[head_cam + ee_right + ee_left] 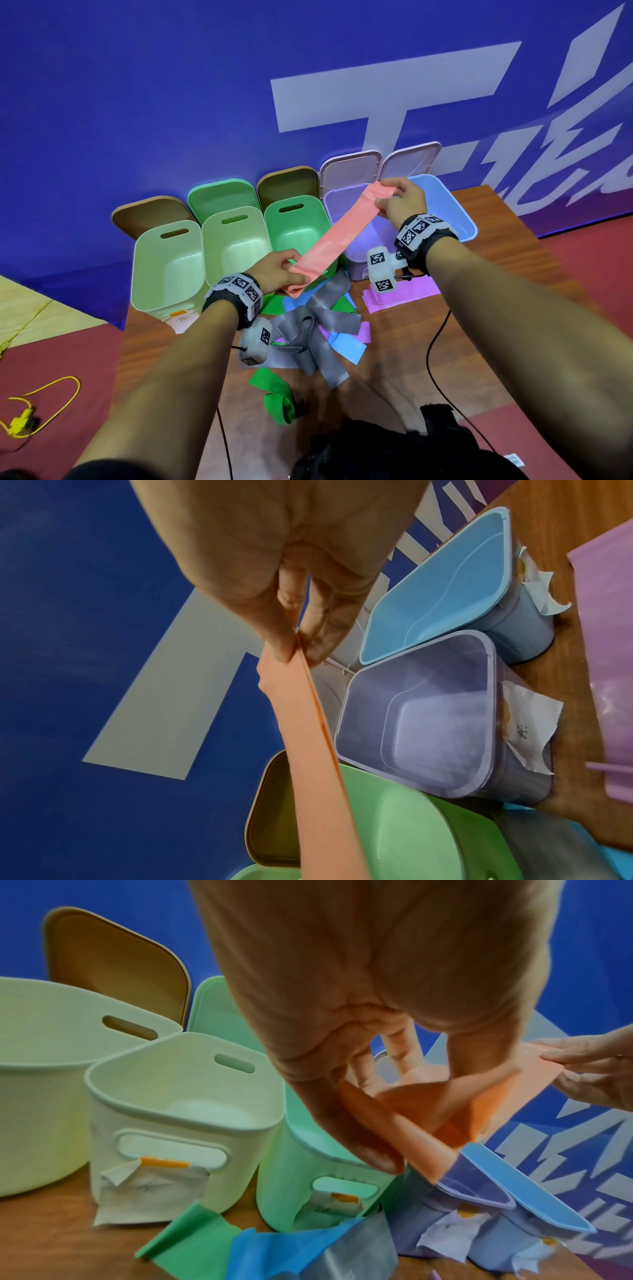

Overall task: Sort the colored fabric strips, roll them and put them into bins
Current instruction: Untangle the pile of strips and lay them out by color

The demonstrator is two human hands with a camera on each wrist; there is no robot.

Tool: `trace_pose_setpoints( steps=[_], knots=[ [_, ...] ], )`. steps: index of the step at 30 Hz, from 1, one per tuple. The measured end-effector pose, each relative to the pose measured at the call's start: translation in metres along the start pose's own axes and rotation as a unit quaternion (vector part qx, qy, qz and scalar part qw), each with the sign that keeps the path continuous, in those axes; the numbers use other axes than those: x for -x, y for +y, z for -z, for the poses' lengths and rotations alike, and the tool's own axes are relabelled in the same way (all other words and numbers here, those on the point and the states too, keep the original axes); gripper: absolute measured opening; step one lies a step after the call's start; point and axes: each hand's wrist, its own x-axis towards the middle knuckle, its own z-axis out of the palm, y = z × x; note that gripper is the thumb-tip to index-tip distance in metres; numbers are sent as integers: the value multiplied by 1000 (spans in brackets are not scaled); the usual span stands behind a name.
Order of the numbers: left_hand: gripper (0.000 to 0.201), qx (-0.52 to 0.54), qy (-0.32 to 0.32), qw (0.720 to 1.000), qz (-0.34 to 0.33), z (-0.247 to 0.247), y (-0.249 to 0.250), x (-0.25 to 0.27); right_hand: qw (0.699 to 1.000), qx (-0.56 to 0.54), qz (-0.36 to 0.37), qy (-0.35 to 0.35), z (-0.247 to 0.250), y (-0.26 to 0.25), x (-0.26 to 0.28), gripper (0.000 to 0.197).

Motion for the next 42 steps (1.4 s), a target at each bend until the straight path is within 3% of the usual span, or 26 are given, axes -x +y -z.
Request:
trace_pose_setpoints(
  steps=[4,9,16,29,38,42],
  knots=[
    [25,-24,8,999,34,-2,-1,-1,1000,-4,-3,-4,-1,0,3,39],
    [46,-65,18,997,38,-3,1,1,1000,-8,-3,-7,0,1,7,38],
    [26,-17,26,999,39,-2,0,7,1000,-10,-7,-2,3,1,10,38],
    [33,-8,-5,1000,24,2,2,17,1000,-1,-9,1,1,-1,11,37],
    [30,-42,37,997,48,-2,7,19,1000,-1,-9,0,1,1,15,38],
    [27,16,25,998,64,1,4,20,1000,-1,-9,2,2,0,14,38]
  ],
)
